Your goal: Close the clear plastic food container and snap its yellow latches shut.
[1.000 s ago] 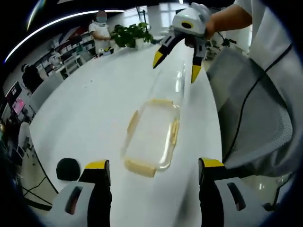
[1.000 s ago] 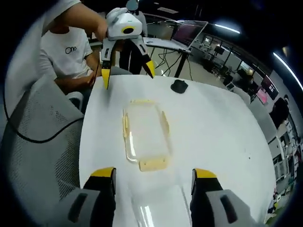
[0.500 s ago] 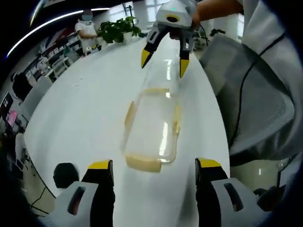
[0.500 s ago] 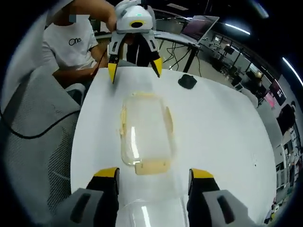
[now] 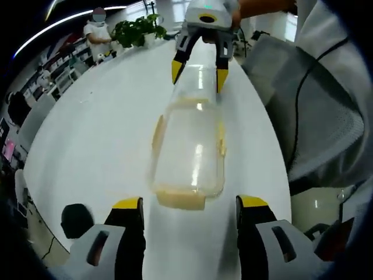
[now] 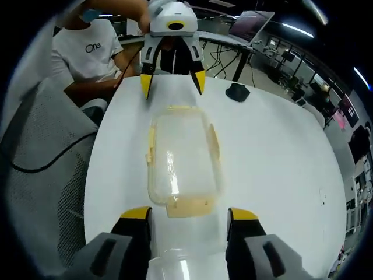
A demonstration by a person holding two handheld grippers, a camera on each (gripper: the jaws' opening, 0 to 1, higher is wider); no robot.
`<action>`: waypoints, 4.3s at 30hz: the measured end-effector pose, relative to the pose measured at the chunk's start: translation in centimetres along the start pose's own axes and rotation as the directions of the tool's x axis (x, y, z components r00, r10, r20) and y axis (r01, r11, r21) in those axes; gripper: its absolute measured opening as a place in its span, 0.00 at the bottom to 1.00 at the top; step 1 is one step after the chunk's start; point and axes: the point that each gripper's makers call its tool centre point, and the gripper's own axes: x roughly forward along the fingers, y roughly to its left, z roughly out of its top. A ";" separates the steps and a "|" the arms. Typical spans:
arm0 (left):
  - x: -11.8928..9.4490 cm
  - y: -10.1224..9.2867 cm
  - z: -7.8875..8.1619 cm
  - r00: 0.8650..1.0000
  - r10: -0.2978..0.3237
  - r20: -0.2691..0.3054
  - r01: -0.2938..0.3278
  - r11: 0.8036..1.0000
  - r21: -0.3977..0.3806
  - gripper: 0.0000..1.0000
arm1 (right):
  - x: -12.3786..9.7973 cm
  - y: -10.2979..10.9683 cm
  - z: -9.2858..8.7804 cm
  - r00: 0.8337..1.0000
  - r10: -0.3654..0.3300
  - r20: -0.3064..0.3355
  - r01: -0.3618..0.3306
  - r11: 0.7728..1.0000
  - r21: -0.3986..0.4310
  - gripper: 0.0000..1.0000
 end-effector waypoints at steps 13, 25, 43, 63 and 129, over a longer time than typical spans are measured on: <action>0.7 0.1 -0.8 0.999 -0.035 -0.033 0.036 0.999 0.035 0.59 | 1.4 0.3 -0.5 0.998 0.048 -0.039 -0.049 0.998 -0.031 0.46; 1.5 0.5 -0.7 0.998 -0.056 -0.020 0.057 0.998 0.040 0.56 | 2.1 0.0 -0.5 0.997 0.067 -0.042 -0.067 0.998 -0.017 0.46; 2.4 0.4 -1.2 0.996 -0.087 -0.032 0.088 0.994 0.056 0.48 | 2.4 0.2 -0.5 0.994 0.101 -0.050 -0.105 0.991 -0.084 0.38; 2.6 0.3 -1.4 0.995 -0.082 -0.049 0.085 0.995 0.059 0.39 | 3.0 0.5 -0.5 0.991 0.098 -0.086 -0.106 0.990 -0.092 0.37; -1.1 -1.7 8.2 0.994 -0.047 -0.097 0.052 0.997 0.051 0.37 | -7.3 -0.4 -1.5 0.993 0.116 0.009 -0.113 0.981 -0.156 0.36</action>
